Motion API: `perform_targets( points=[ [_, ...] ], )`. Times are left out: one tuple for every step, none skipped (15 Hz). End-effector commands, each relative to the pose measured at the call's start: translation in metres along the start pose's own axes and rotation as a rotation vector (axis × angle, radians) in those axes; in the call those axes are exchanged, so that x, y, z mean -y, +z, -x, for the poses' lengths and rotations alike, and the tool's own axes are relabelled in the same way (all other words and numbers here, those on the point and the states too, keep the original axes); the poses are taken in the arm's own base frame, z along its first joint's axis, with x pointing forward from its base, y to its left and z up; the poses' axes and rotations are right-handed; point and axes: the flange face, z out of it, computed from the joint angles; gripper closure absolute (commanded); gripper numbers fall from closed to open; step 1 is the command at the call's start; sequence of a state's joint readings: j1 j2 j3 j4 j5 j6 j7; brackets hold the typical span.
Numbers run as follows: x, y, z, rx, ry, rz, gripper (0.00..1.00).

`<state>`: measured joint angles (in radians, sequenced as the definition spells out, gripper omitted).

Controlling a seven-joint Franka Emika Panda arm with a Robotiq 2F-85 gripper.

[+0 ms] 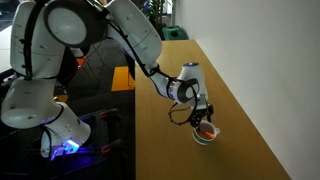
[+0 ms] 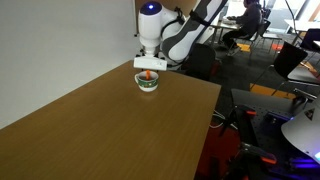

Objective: Pick up the orange marker from the mug and put it on the table.

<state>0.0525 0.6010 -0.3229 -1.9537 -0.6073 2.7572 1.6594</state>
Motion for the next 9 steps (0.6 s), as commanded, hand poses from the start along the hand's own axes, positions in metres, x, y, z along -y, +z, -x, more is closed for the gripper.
perform_targets(
  points=[
    [0.009,0.007,-0.008,0.009,-0.008,-0.038,0.23],
    [0.010,0.007,-0.010,0.009,-0.010,-0.042,0.18],
    [0.011,0.008,-0.012,0.010,-0.010,-0.046,0.18],
    [0.012,0.009,-0.015,0.009,-0.009,-0.047,0.17],
    [0.014,0.010,-0.018,0.009,-0.007,-0.047,0.15],
    [0.015,0.012,-0.021,0.008,-0.008,-0.045,0.15],
    [0.016,0.014,-0.023,0.009,-0.010,-0.043,0.13],
    [0.017,0.016,-0.024,0.009,-0.011,-0.040,0.15],
    [0.019,0.019,-0.025,0.009,-0.013,-0.036,0.16]
  ],
)
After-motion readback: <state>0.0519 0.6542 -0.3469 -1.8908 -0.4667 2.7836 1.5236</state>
